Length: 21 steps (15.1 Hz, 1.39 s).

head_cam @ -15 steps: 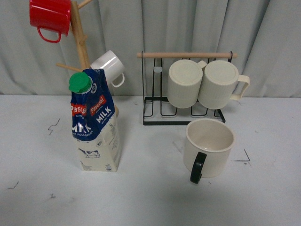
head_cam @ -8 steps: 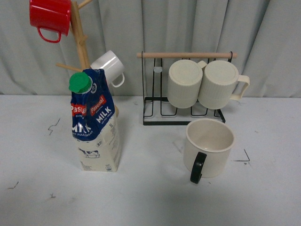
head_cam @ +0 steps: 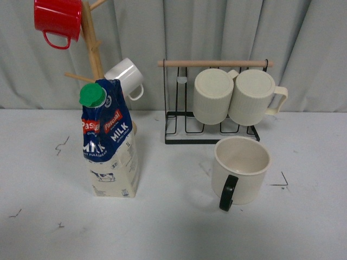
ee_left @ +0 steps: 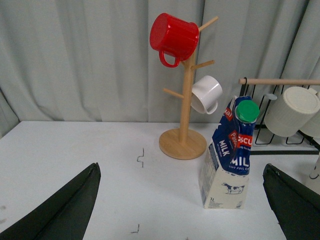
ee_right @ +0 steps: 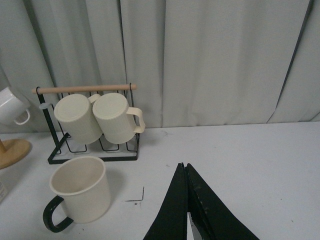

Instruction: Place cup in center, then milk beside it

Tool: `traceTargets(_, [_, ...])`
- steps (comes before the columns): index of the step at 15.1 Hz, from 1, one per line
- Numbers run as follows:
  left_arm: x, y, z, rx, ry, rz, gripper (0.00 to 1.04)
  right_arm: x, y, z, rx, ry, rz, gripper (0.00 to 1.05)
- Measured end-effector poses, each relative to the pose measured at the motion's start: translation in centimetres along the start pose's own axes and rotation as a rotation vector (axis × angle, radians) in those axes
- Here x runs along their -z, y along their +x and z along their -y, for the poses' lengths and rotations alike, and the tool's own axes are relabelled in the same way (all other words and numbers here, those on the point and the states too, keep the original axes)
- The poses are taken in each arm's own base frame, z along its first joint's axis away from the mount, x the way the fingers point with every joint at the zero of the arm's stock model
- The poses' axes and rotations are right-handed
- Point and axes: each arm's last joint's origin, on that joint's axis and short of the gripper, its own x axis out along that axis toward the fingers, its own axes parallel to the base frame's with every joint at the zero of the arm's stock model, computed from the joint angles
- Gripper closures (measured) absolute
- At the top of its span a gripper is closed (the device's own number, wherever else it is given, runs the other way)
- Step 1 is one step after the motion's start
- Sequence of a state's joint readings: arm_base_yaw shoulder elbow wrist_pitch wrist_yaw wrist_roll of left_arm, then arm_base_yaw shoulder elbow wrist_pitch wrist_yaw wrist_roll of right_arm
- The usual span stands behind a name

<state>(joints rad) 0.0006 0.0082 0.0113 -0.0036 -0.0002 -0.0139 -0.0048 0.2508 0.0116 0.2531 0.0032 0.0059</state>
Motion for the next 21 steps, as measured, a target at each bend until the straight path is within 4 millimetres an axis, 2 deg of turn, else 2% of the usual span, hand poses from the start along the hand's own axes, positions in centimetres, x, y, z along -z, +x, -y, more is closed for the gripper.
traceTargets(5, [0.0, 0.0, 0.0, 0.0, 0.0, 0.0, 0.07, 0.1, -0.6, 0.0, 0.0, 0.0, -0.01, 1.03])
traceTargets(6, [0.0, 0.0, 0.0, 0.0, 0.0, 0.0, 0.07, 0.7, -1.3, 0.0, -0.002, -0.001, -0.053, 1.03])
traceTargets(7, [0.0, 0.0, 0.0, 0.0, 0.0, -0.001, 0.07, 0.1, -1.6, 0.0, -0.002, 0.0, 0.011, 1.03])
traceTargets(8, [0.0, 0.0, 0.0, -0.001, 0.0, 0.001, 0.07, 0.4, -1.6, 0.0, -0.002, 0.0, -0.018, 1.03])
traceTargets(10, [0.0, 0.0, 0.0, 0.0, 0.0, 0.0, 0.07, 0.4, -1.6, 0.0, -0.002, -0.003, -0.011, 0.85])
traceTargets(13, [0.0, 0.0, 0.0, 0.0, 0.0, 0.0, 0.07, 0.4, -1.6, 0.0, -0.002, -0.003, -0.01, 0.47])
traceTargets(14, [0.3, 0.0, 0.1, 0.02, 0.015, -0.106, 0.07, 0.4, -1.6, 0.0, -0.002, -0.003, -0.011, 0.34])
traceTargets(16, [0.7, 1.9, 1.1, 0.115, 0.022, -0.241, 0.07, 0.4, -1.6, 0.0, -0.002, -0.003, -0.01, 0.07])
traceTargets(19, [0.4, 5.5, 2.8, 0.211, 0.034, -0.295, 0.07, 0.4, -1.6, 0.0, -0.002, -0.003, -0.01, 0.06])
traceTargets(21, [1.2, 7.9, 4.1, 0.245, 0.051, -0.354, 0.07, 0.4, -1.6, 0.0, -0.002, -0.003, -0.01, 0.06])
